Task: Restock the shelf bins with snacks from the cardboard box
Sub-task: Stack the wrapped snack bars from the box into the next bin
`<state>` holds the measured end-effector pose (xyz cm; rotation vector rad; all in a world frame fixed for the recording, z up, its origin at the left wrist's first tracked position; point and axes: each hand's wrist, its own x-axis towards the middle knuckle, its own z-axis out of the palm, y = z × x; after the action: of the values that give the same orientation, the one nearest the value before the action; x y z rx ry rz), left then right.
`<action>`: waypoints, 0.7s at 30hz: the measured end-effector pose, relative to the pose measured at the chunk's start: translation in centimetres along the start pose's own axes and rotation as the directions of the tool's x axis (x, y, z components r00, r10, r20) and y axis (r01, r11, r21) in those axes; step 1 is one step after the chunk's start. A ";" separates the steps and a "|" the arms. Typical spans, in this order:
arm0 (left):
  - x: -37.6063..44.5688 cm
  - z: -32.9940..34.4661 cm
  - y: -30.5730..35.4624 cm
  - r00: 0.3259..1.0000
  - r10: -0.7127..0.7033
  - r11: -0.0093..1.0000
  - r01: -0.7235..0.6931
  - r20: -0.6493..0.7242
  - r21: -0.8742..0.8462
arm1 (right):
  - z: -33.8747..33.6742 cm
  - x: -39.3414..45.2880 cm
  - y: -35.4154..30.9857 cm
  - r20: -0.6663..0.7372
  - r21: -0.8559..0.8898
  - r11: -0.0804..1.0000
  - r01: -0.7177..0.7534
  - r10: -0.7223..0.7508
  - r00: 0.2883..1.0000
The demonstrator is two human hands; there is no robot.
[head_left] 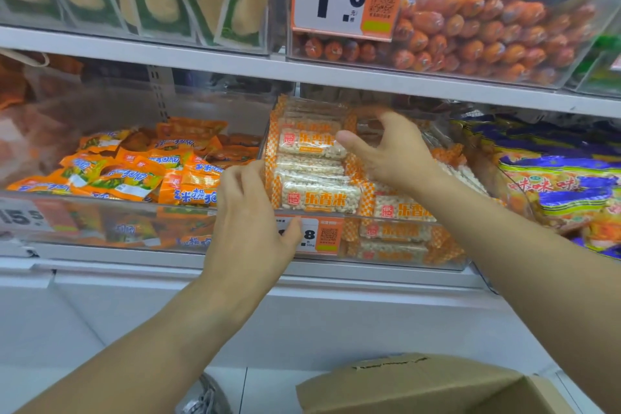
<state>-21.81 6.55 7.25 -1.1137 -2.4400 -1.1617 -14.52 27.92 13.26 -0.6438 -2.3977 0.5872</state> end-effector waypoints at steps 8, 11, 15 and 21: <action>-2.0 -1.3 2.6 0.954 0.283 0.912 -0.237 0.095 -0.334 | -3.0 -12.0 -0.4 -0.234 0.236 0.942 0.238 -0.182 0.955; -5.4 1.3 2.5 0.810 0.303 0.944 -0.182 0.503 -0.275 | -1.1 -18.4 2.9 0.008 0.316 0.939 0.139 -0.149 0.989; -11.1 6.2 1.5 0.527 0.186 0.981 -0.147 0.830 -0.126 | 3.9 -26.4 11.1 0.376 0.243 0.942 -0.230 0.127 0.918; -20.1 16.6 -1.1 0.358 -0.281 0.958 0.157 0.890 0.239 | 9.4 -34.0 19.3 0.674 -0.048 0.870 -0.490 0.391 0.627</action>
<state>-6.81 7.49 -14.08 -1.7808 -3.5194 -0.3627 9.79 21.59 -18.19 -1.1336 -2.8036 1.4001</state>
